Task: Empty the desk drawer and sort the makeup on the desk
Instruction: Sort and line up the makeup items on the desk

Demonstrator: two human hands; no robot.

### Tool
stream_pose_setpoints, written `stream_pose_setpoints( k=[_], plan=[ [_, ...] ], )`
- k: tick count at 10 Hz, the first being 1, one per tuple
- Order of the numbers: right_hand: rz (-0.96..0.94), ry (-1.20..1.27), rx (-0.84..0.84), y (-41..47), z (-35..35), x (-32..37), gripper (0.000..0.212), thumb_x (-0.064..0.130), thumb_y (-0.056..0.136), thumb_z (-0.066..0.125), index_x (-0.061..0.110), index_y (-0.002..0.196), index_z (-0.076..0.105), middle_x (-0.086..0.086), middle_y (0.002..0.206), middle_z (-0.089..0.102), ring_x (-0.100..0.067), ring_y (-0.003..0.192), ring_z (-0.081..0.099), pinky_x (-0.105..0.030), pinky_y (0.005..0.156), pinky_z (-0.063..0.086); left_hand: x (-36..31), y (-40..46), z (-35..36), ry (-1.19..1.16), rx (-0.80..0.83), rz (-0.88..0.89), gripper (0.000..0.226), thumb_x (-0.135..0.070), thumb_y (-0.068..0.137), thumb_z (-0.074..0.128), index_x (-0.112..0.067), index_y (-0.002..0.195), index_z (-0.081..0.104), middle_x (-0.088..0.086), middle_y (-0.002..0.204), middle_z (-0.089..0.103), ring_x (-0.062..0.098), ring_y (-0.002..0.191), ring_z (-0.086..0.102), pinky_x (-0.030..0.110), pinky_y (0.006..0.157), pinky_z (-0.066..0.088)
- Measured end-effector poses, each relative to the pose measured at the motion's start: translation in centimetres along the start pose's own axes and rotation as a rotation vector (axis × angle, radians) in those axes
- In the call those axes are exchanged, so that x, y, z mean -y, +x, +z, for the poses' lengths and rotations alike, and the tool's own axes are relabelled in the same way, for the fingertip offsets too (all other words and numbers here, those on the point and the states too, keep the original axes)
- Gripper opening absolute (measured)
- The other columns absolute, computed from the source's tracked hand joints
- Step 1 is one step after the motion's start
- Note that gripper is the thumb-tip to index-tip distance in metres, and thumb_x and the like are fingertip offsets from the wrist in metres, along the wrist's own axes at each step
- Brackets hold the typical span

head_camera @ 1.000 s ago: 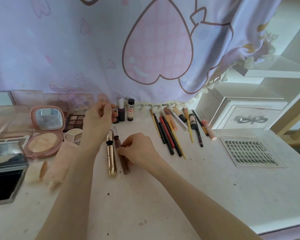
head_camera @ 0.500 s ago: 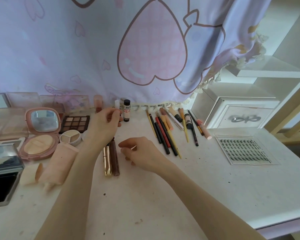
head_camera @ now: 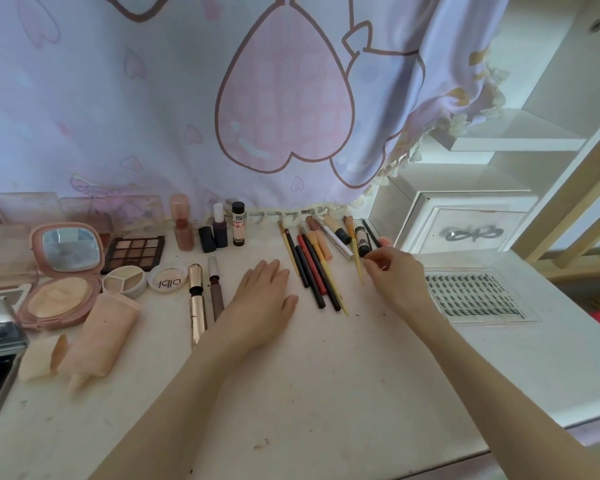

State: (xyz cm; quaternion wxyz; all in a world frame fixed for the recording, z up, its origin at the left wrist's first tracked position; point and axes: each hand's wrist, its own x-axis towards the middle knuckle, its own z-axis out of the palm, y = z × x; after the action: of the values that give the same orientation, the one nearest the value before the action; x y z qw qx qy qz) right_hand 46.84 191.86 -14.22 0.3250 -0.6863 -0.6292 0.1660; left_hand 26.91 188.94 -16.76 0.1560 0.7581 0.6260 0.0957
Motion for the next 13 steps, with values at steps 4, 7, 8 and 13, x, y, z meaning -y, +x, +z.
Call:
stream_pose_setpoints(
  k=[4, 7, 8, 13],
  plan=[
    [0.146, -0.384, -0.066, 2.1, -0.3, -1.8, 0.028, 0.014, 0.097, 0.044, -0.003, 0.116, 0.053, -0.022, 0.114, 0.048, -0.038, 0.1, 0.053, -0.037, 0.074, 0.039, -0.2, -0.3, 0.3, 0.066, 0.033, -0.002, 0.054, -0.033, 0.101, 0.02, -0.015, 0.148, 0.002, 0.005, 0.157, -0.006, 0.019, 0.143, -0.01, 0.032, 0.114, -0.008],
    [0.207, -0.484, -0.038, 2.5, -0.4, -1.6, 0.026, 0.006, 0.094, 0.044, -0.002, 0.117, 0.055, -0.019, 0.116, 0.048, -0.035, 0.104, 0.053, -0.033, 0.071, 0.036, 0.0, -0.1, 0.4, 0.061, 0.032, 0.005, 0.054, -0.033, 0.101, 0.021, -0.014, 0.148, 0.002, 0.005, 0.157, -0.006, 0.02, 0.143, -0.01, 0.033, 0.115, -0.007],
    [0.046, -0.386, -0.167, 1.9, -0.4, -1.6, 0.022, 0.01, 0.093, 0.049, -0.005, 0.107, 0.058, -0.021, 0.112, 0.047, -0.035, 0.102, 0.049, -0.036, 0.077, 0.04, 0.0, -0.1, 0.4, 0.01, -0.034, 0.012, 0.052, -0.031, 0.1, 0.026, -0.016, 0.148, 0.01, 0.004, 0.157, 0.004, 0.019, 0.144, -0.002, 0.033, 0.116, -0.002],
    [0.258, 1.222, 0.411, -1.7, 2.6, 6.0, 0.017, 0.02, 0.092, 0.056, 0.004, 0.096, 0.061, 0.001, 0.052, 0.043, -0.007, 0.041, 0.029, -0.016, 0.035, 0.02, -1.0, -0.4, -1.1, -0.548, -0.545, 0.202, 0.017, -0.027, 0.093, 0.048, -0.017, 0.107, 0.046, -0.016, 0.078, 0.045, -0.012, 0.069, 0.048, 0.007, 0.06, 0.036]
  ],
)
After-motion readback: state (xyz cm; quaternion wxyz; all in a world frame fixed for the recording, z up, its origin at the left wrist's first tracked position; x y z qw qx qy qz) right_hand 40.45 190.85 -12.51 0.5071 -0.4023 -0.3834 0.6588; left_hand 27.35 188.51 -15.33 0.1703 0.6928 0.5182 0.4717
